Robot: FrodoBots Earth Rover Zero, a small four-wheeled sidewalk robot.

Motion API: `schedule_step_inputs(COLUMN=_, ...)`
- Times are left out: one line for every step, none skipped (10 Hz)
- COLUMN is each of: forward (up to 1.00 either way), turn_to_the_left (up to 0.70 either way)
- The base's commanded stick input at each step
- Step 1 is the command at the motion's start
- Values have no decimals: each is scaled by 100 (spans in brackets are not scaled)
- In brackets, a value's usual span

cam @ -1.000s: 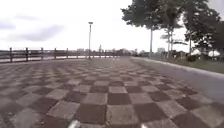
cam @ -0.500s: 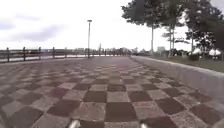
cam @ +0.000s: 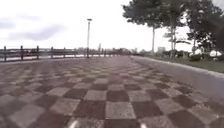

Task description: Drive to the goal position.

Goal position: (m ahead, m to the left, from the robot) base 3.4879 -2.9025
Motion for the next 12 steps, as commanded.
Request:
schedule_step_inputs(forward=70, turn_to_the_left=2)
schedule_step_inputs(forward=70, turn_to_the_left=0)
schedule_step_inputs(forward=70, turn_to_the_left=2)
schedule_step_inputs(forward=70, turn_to_the_left=2)
schedule_step_inputs(forward=70, turn_to_the_left=2)
schedule_step_inputs(forward=70, turn_to_the_left=2)
schedule_step_inputs(forward=70, turn_to_the_left=2)
schedule_step_inputs(forward=70, turn_to_the_left=2)
schedule_step_inputs(forward=70, turn_to_the_left=2)
schedule_step_inputs(forward=70, turn_to_the_left=2)
schedule_step_inputs(forward=70, turn_to_the_left=2)
schedule_step_inputs(forward=70, turn_to_the_left=0)
